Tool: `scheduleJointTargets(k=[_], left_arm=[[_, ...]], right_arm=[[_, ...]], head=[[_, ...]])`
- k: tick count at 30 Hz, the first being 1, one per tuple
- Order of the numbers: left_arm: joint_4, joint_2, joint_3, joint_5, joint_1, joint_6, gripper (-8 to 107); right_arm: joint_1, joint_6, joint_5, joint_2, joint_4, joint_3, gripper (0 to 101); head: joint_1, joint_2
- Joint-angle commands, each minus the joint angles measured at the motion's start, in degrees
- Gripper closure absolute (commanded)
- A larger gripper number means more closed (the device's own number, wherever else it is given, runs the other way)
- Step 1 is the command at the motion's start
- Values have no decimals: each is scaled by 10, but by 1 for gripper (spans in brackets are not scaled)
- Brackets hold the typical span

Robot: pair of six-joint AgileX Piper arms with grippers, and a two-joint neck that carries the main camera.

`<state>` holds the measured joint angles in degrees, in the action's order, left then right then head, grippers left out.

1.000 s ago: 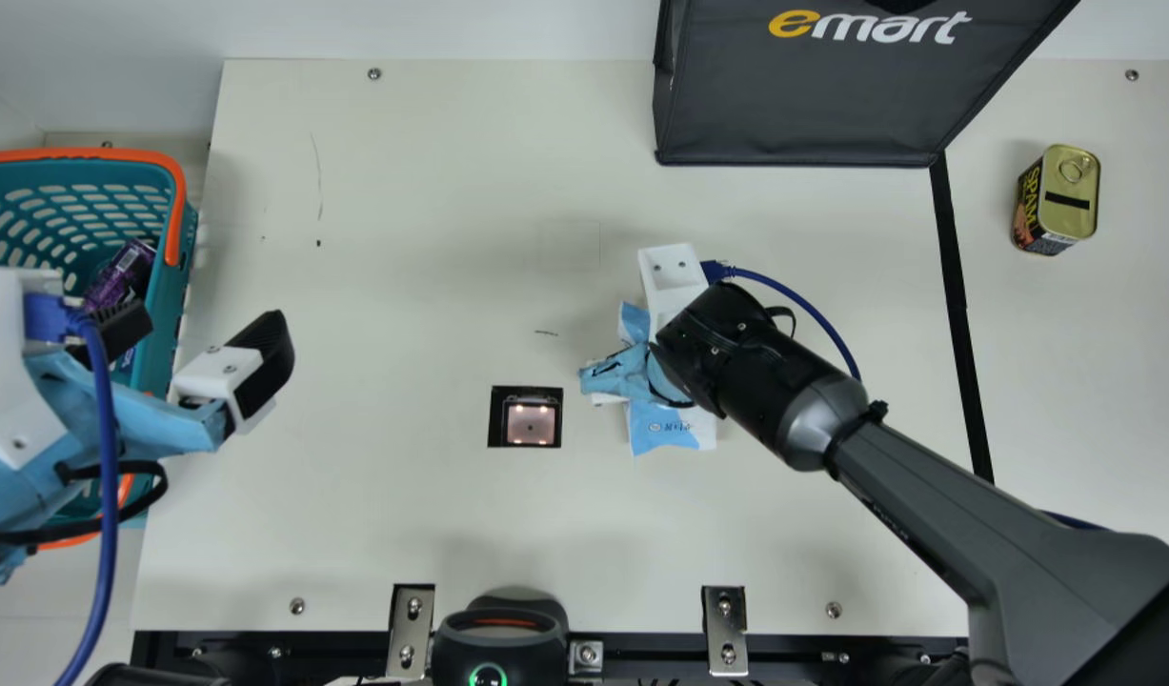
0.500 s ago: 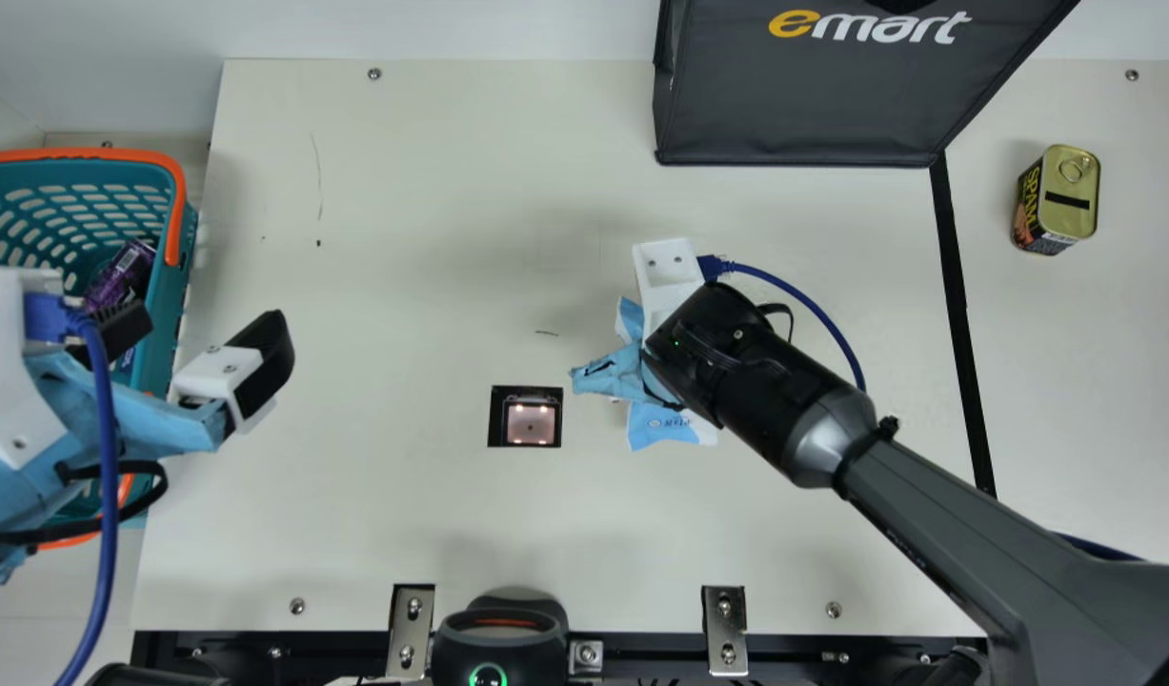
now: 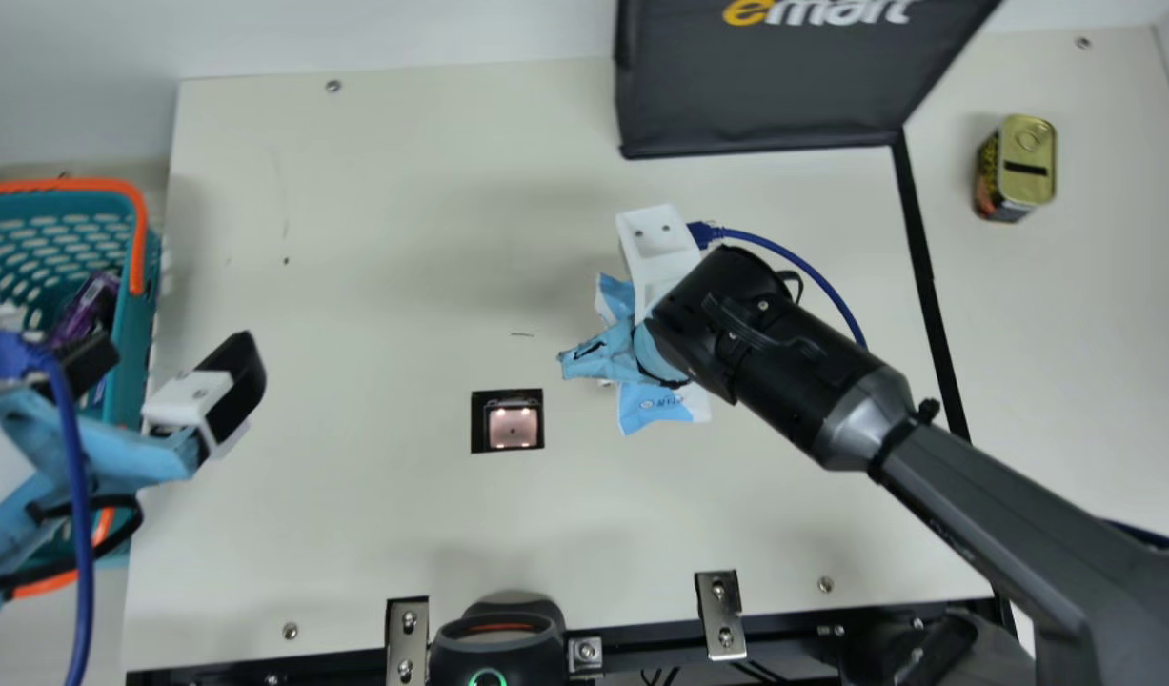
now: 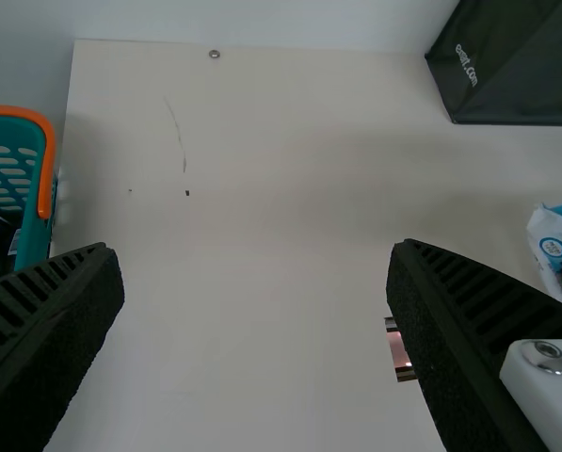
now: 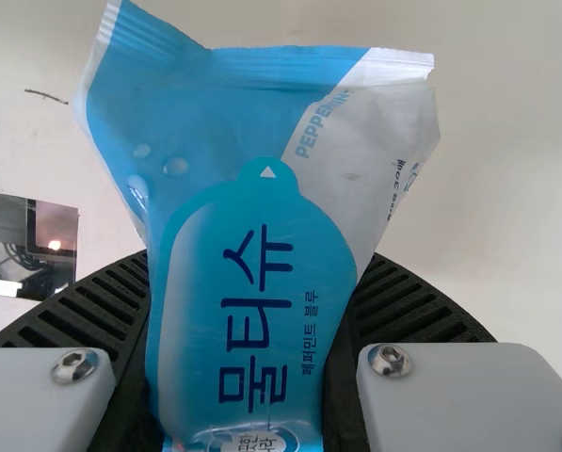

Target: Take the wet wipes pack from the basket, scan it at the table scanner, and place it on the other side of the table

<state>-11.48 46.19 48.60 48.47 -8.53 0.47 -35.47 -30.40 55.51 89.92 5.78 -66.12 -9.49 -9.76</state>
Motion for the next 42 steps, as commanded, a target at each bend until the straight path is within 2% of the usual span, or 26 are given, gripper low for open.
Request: scheduleJointTargets(k=[1, 6, 14, 21, 34, 42], left_arm=[[0, 0, 0, 0, 0, 0, 9], [0, 0, 0, 0, 0, 0, 9], [0, 0, 0, 0, 0, 0, 9], [0, 0, 0, 0, 0, 0, 9], [0, 0, 0, 0, 0, 0, 9], [0, 0, 0, 0, 0, 0, 9]], right_arm=[[26, 34, -11, -14, -18, 12, 101], [101, 116, -21, -49, -62, 47, 101], [239, 264, -12, -97, -133, 86, 101], [365, 371, 11, -116, -172, 98, 101], [587, 518, 43, -99, -197, 84, 101], [686, 553, 41, -60, -170, 51, 101]], head=[[16, -52], [16, -118], [16, -118], [16, -118], [16, -118], [16, -118]])
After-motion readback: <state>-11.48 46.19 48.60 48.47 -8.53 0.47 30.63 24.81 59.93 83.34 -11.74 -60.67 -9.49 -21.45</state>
